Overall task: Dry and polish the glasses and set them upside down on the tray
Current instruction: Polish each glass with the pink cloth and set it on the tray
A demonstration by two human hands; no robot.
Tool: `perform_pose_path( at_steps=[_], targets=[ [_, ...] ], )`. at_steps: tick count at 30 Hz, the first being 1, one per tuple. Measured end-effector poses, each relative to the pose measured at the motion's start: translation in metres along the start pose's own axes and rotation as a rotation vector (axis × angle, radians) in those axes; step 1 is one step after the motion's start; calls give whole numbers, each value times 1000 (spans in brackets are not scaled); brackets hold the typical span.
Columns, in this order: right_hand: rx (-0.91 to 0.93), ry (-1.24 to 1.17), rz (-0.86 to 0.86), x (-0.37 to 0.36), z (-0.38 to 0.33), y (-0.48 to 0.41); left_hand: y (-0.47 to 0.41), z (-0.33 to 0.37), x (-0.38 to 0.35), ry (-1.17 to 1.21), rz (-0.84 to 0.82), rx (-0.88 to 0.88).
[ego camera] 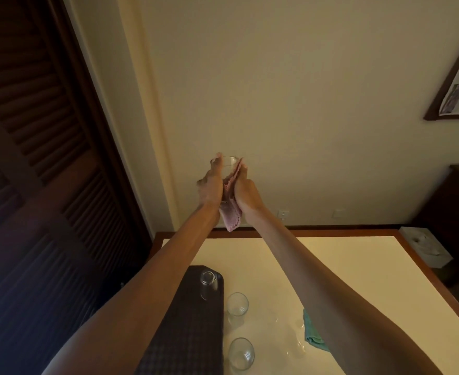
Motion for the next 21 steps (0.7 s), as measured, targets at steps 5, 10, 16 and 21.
perform_pose_path(
  at_steps=[5,10,16,21],
  targets=[
    [148,59,-76,-17,-6,29,12,13,6,162,-16,8],
    [421,242,60,-15,-45,30,17,15,6,114,-22,25],
    [190,126,57,10,-46,-1,29,24,5,-26,11,21],
    [-15,-137,-7,-6,-17,-3,32,32,7,-72,80,-59]
  ],
)
Point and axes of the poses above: each hand's wrist, its own y-axis away from the middle knuckle, its own x-axis out of the back of the hand, z = x × y, the point moved 10 cm from there along -y, towards the middle knuckle, and after that the axes turned 3 degrees about x, right-handed, at the moved point
